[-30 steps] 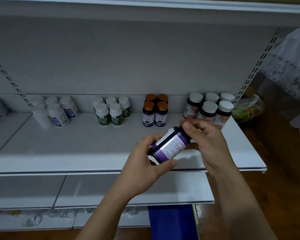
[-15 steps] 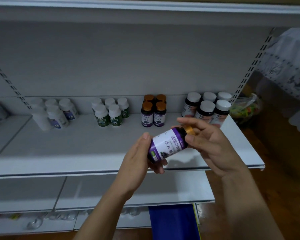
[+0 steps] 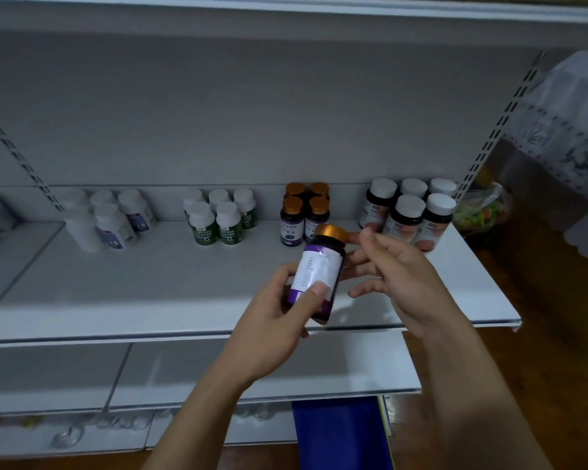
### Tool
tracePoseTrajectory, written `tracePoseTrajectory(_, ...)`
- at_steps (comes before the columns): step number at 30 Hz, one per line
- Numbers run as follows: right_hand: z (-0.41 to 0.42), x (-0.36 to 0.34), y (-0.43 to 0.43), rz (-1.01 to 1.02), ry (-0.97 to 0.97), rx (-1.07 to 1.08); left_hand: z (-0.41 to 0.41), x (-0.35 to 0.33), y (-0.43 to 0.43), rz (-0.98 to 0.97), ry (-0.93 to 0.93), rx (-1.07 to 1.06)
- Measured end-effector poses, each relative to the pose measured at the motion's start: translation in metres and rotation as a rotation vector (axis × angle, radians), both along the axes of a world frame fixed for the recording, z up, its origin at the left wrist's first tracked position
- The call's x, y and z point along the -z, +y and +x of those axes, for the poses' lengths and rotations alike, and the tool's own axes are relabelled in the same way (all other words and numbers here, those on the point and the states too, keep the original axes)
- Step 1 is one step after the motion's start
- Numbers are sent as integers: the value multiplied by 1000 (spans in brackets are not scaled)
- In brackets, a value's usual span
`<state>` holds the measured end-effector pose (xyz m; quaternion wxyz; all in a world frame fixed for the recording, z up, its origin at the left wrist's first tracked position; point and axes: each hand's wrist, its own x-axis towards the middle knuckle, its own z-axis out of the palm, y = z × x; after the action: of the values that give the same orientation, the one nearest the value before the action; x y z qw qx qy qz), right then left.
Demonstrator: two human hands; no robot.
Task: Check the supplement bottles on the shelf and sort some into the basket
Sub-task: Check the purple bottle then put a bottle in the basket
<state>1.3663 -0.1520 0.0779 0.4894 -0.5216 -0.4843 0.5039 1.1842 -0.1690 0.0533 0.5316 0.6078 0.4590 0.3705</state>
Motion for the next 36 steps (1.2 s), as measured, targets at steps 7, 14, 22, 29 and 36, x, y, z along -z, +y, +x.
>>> tracePoseTrajectory(7, -5, 3, -3, 15, 1, 37, -5, 13, 9, -9, 30, 83)
tracePoseTrajectory(14, -13, 20, -19, -41, -239, 295, 5, 36, 38, 186, 244, 192)
tracePoseTrajectory(22, -37, 56, -64, -248, -513, 672, 23, 60, 56, 392, 467, 652)
tracePoseTrajectory(29, -64, 108, -160, -543, -629, 1146, 47, 85, 44, 561, 631, 1160)
tracePoseTrajectory(36, -109, 125, -283, -783, -522, 1561, 81, 88, -52, 714, 591, 1600)
